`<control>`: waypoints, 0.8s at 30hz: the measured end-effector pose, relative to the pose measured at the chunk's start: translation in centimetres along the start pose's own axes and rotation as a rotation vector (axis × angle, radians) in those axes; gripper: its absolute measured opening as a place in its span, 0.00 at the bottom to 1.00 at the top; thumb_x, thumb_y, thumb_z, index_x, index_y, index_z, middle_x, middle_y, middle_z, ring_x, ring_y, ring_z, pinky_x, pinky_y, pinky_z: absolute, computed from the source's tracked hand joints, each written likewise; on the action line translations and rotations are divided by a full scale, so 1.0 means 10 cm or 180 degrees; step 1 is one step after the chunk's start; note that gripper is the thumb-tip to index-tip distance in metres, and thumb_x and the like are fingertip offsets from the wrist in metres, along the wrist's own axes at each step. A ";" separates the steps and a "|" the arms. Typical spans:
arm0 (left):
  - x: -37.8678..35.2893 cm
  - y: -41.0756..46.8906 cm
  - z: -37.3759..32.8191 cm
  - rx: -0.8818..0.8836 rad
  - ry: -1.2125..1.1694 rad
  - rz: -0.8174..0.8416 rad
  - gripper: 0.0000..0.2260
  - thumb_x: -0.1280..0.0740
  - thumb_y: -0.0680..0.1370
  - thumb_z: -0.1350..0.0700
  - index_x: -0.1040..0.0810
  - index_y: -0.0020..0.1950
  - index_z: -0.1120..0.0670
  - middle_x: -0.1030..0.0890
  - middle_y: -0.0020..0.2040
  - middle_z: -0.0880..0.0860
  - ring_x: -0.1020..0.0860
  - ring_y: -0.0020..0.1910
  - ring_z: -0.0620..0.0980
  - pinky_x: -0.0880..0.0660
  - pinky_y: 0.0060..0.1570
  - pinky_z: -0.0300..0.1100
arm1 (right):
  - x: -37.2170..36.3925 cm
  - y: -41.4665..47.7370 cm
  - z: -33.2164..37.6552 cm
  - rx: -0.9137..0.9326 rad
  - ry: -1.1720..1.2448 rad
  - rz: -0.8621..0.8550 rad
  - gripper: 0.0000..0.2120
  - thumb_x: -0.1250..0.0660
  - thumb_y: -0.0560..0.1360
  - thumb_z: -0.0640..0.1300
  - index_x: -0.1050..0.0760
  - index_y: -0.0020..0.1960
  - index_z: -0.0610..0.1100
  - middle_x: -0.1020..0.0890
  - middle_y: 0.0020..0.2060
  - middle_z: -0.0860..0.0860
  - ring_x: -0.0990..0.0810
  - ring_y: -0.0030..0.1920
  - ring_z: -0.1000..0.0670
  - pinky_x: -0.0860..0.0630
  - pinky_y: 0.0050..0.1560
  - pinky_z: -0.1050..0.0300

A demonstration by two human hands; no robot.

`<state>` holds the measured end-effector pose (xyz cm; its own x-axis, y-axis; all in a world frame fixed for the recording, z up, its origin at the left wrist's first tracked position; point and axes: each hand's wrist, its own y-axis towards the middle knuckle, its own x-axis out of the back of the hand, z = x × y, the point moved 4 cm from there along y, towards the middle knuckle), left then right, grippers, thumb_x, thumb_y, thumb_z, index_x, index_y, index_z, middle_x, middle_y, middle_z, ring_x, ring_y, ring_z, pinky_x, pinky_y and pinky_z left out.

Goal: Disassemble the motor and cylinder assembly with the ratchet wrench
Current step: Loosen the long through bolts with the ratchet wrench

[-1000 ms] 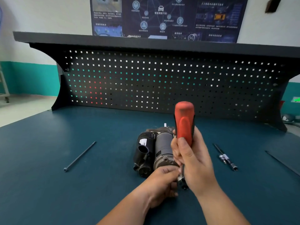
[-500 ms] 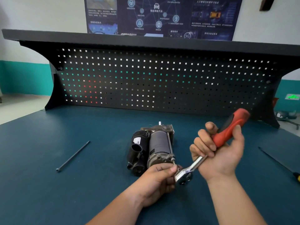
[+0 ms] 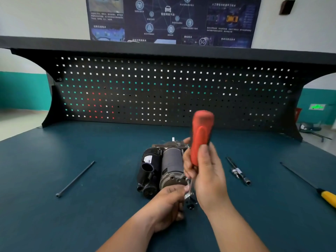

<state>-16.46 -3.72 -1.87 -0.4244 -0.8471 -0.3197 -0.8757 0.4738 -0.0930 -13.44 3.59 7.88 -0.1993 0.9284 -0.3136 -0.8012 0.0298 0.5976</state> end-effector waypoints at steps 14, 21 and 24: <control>0.03 0.02 0.00 -0.0051 -0.0100 0.0271 0.06 0.31 0.69 0.53 0.16 0.38 0.53 0.19 0.34 0.48 0.22 0.32 0.43 0.31 0.38 0.38 | 0.38 0.08 0.25 -0.0005 0.1199 0.0042 0.23 0.26 0.55 0.66 0.20 0.35 0.47 0.30 0.20 0.53 0.35 0.18 0.57 0.38 0.24 0.68; 0.00 0.00 0.03 0.0022 0.0010 0.0341 0.04 0.30 0.70 0.55 0.16 0.39 0.53 0.18 0.35 0.49 0.21 0.33 0.42 0.29 0.37 0.35 | 0.57 0.13 0.18 -0.0119 0.1479 -0.0880 0.27 0.47 0.67 0.68 0.24 0.31 0.47 0.37 0.19 0.54 0.42 0.17 0.56 0.42 0.23 0.65; 0.00 0.01 0.03 0.0043 -0.0021 0.0239 0.08 0.32 0.69 0.53 0.15 0.42 0.54 0.18 0.35 0.49 0.22 0.32 0.42 0.29 0.36 0.34 | 0.46 0.11 0.19 0.0166 0.1148 -0.0717 0.27 0.50 0.70 0.67 0.23 0.33 0.49 0.35 0.19 0.55 0.41 0.18 0.57 0.43 0.24 0.65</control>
<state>-16.43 -3.59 -2.18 -0.4871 -0.8075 -0.3326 -0.8383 0.5391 -0.0812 -14.16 8.58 8.55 -0.2146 0.7079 -0.6729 -0.8195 0.2444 0.5184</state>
